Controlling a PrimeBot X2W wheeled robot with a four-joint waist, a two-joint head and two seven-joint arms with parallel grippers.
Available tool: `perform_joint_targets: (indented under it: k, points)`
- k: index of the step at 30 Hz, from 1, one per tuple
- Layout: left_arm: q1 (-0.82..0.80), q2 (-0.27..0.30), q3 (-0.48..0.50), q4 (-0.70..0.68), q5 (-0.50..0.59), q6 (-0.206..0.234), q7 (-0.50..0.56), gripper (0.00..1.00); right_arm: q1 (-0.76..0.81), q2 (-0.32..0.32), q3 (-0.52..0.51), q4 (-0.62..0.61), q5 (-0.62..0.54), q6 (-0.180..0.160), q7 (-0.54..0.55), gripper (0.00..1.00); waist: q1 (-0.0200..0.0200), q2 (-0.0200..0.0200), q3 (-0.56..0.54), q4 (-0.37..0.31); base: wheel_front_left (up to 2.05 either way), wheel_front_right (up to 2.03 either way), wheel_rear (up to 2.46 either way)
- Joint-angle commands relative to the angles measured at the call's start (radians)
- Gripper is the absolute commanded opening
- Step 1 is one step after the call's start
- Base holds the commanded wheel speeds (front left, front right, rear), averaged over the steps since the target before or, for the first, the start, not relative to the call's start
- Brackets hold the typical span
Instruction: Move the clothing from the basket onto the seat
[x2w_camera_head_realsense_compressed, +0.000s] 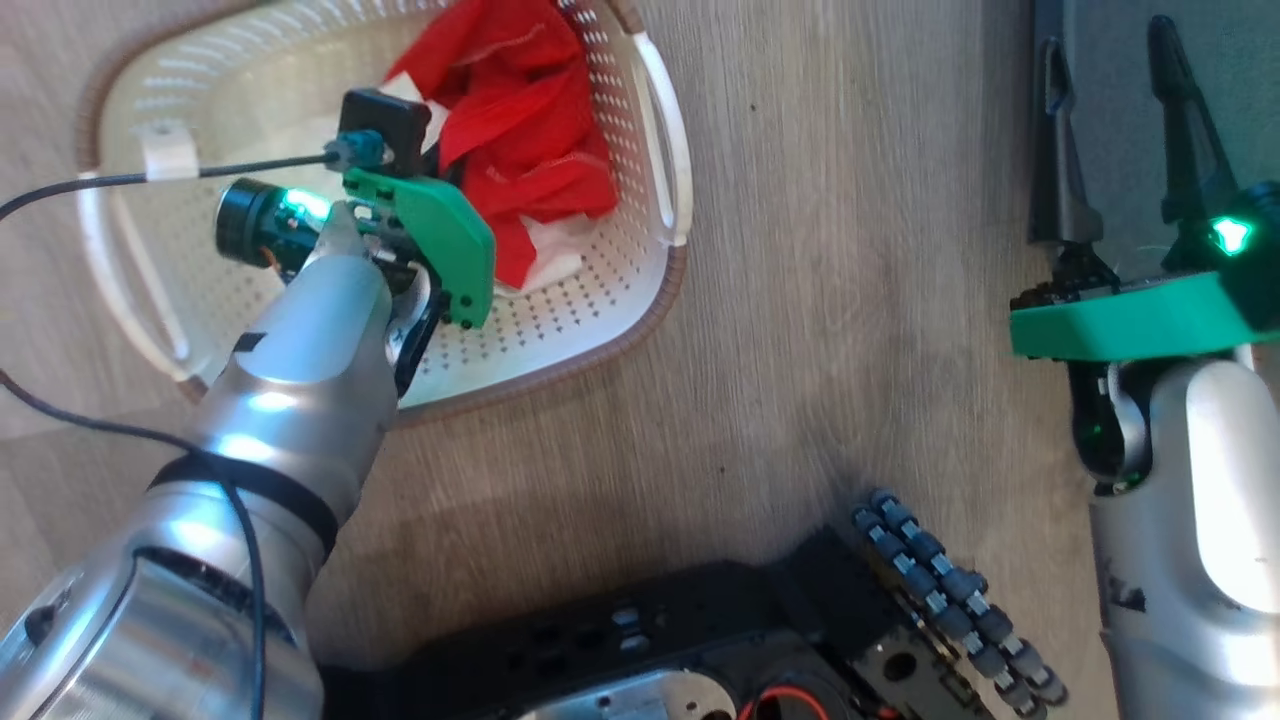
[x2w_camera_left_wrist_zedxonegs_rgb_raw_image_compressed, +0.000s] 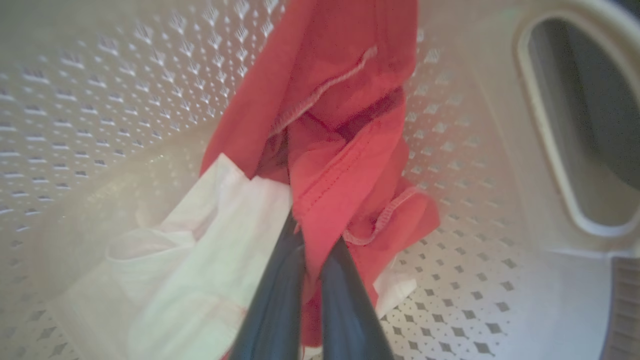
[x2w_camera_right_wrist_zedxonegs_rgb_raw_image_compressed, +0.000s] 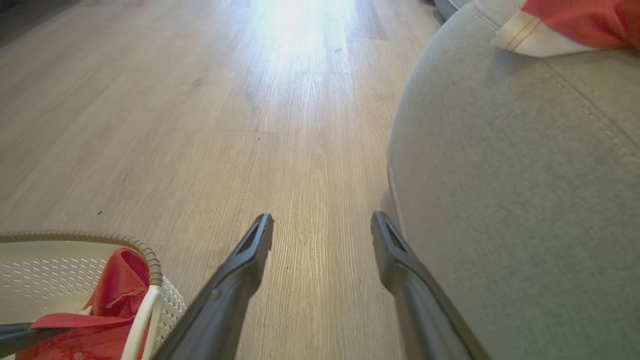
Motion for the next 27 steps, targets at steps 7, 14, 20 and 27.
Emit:
perform_joint_targets:
  k: [7,14,20,27]
  points:
    - [0.117,0.054,0.137,-0.176,-0.017,0.009,-0.023,0.0,0.053,-0.015,-0.002,0.042,-0.024,0.0,-0.009,1.0,-0.0001,0.0,-0.236,0.096,0.0,0.0,0.0]
    - [0.345,0.125,0.331,-0.434,0.037,0.038,-0.023,0.0,0.111,-0.047,0.001,0.115,-0.015,0.0,-0.009,1.0,-0.0001,0.0,-0.459,0.163,0.0,0.0,0.0]
    - [0.499,0.147,0.439,-0.589,0.081,0.05,-0.023,0.0,0.165,-0.064,0.001,0.157,-0.005,0.0,-0.009,1.0,-0.0001,0.0,-0.605,0.203,0.0,0.0,0.0]
    - [0.651,0.176,0.522,-0.756,0.12,0.086,-0.023,0.0,0.244,-0.081,0.01,0.204,0.009,0.0,-0.009,1.0,-0.0001,0.0,-0.758,0.237,0.0,0.0,0.0]
